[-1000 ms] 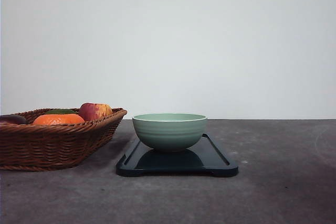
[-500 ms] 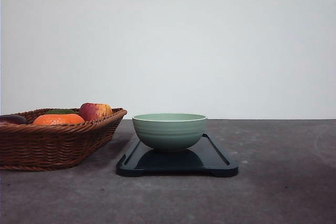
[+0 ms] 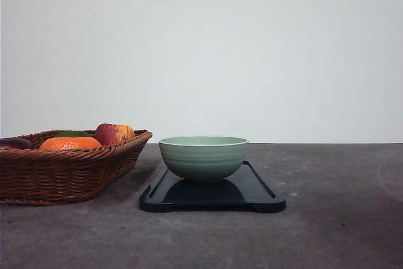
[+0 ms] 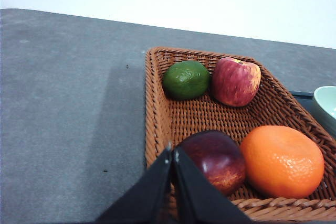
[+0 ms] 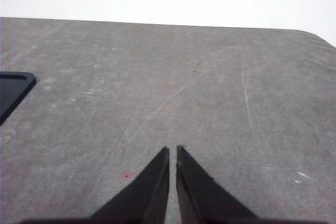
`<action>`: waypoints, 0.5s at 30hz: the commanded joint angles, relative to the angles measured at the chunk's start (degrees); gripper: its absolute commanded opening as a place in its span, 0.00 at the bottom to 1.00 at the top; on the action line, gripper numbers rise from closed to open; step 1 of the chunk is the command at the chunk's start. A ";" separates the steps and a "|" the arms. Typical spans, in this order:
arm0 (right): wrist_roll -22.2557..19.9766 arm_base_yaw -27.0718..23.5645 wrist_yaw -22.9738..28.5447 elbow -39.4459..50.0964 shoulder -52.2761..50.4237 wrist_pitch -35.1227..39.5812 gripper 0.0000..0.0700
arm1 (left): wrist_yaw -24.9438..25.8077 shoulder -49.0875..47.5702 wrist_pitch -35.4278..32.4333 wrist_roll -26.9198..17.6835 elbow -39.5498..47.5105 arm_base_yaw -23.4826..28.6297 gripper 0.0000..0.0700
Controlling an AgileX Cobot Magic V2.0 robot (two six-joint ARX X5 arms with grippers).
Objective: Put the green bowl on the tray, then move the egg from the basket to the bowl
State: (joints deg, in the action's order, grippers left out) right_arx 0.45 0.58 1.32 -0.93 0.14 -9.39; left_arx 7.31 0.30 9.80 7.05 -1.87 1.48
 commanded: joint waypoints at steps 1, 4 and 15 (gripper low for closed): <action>0.85 -0.07 0.20 0.24 0.07 0.37 0.02 | -0.02 -0.11 -0.68 -0.37 1.07 0.04 0.00; 0.83 -0.07 0.20 0.24 0.07 0.37 0.02 | -0.02 -0.11 -0.68 -0.39 1.07 0.04 0.00; 0.84 -0.07 0.20 0.24 0.07 0.37 0.02 | -0.02 -0.11 -0.68 -0.37 1.07 0.04 0.00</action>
State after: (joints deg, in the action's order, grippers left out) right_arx 0.45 0.58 1.32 -0.93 0.14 -9.39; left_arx 7.31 0.30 9.80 7.05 -1.87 1.48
